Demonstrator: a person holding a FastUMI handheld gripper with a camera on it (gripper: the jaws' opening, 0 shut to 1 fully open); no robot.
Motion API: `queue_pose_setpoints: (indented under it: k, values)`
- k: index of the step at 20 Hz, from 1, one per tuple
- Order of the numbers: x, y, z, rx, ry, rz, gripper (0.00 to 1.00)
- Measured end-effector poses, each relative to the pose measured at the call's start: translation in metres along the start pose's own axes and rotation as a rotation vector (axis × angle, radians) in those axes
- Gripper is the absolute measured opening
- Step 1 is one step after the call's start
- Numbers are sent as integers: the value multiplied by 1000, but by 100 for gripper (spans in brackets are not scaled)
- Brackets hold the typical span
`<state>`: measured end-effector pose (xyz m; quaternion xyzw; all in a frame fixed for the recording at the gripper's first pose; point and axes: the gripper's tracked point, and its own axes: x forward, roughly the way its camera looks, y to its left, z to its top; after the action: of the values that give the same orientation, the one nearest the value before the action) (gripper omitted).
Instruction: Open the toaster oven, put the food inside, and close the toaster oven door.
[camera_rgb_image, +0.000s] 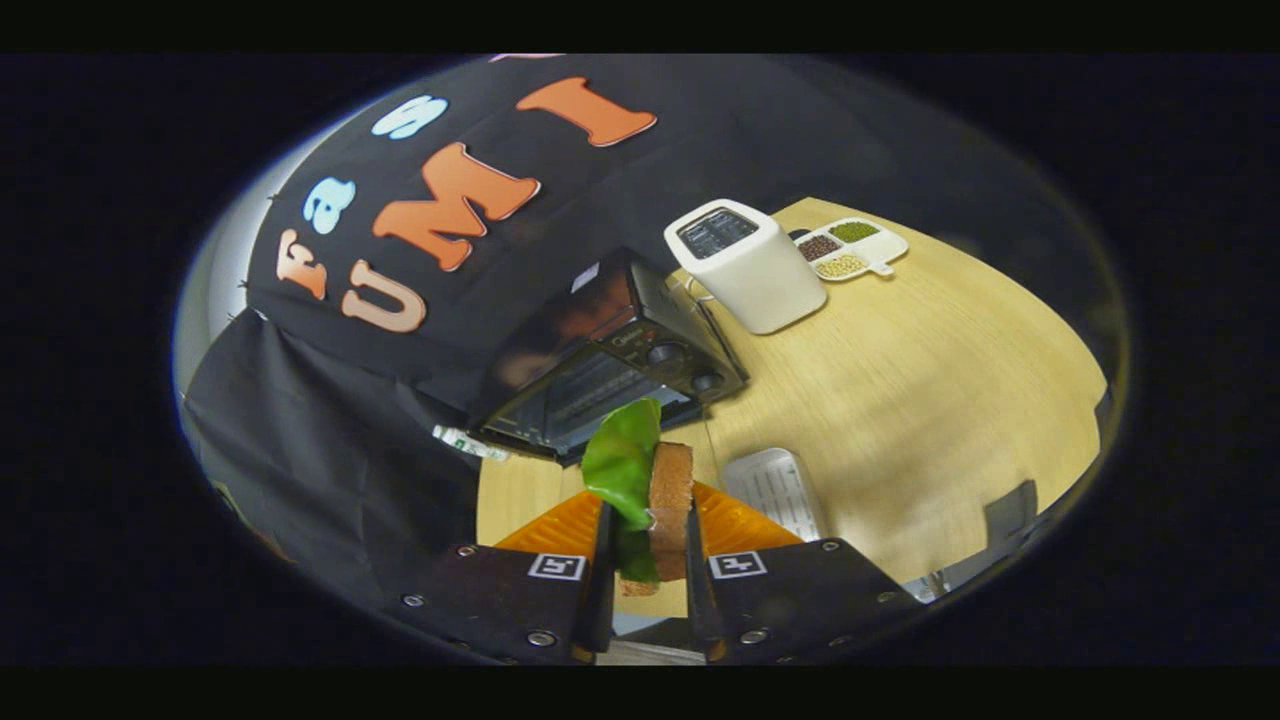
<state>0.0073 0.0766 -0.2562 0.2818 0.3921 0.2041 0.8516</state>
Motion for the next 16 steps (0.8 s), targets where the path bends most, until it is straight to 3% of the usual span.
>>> queue_pose_setpoints:
  k: [8,16]
  values:
    - [55,48,-10,229,-139,92,30]
    - [141,50,-20,468,-236,56,30]
